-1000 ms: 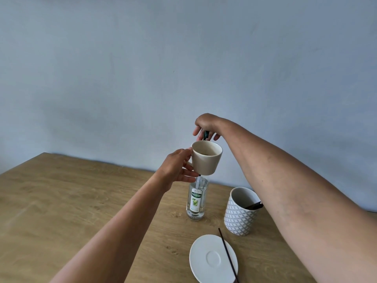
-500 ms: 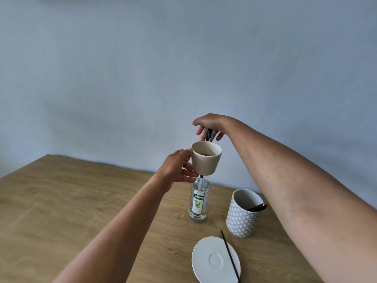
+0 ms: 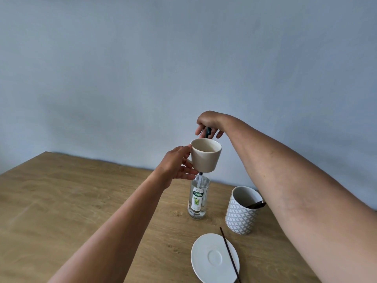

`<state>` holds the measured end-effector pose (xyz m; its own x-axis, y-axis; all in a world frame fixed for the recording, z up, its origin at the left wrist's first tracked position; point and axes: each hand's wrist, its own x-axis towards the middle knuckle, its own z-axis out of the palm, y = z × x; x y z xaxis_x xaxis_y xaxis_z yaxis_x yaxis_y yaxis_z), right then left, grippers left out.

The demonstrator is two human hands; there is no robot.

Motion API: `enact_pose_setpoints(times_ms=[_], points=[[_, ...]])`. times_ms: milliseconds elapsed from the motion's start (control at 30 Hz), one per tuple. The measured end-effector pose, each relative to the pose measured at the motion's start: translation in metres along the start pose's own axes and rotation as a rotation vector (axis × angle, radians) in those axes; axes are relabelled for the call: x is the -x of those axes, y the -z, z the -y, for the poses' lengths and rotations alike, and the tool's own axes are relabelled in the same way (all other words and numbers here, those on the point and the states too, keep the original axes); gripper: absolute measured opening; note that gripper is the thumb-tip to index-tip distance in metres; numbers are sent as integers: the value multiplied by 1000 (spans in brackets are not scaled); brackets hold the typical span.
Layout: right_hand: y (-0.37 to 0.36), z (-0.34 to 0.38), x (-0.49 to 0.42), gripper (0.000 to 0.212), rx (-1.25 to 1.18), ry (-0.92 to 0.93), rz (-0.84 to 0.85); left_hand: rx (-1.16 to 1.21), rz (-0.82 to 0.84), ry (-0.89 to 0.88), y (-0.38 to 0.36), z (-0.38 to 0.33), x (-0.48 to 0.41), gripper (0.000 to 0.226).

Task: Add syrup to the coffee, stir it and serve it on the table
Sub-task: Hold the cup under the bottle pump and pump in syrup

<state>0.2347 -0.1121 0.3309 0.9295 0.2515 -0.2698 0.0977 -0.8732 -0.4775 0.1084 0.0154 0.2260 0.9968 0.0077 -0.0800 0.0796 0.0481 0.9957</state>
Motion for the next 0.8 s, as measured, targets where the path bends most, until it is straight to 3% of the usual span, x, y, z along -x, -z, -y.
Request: enact_pose_setpoints(times_ms=[800], points=[[-5, -3, 3, 41, -124, -12, -76, 7, 13, 6, 0, -3, 5, 33]])
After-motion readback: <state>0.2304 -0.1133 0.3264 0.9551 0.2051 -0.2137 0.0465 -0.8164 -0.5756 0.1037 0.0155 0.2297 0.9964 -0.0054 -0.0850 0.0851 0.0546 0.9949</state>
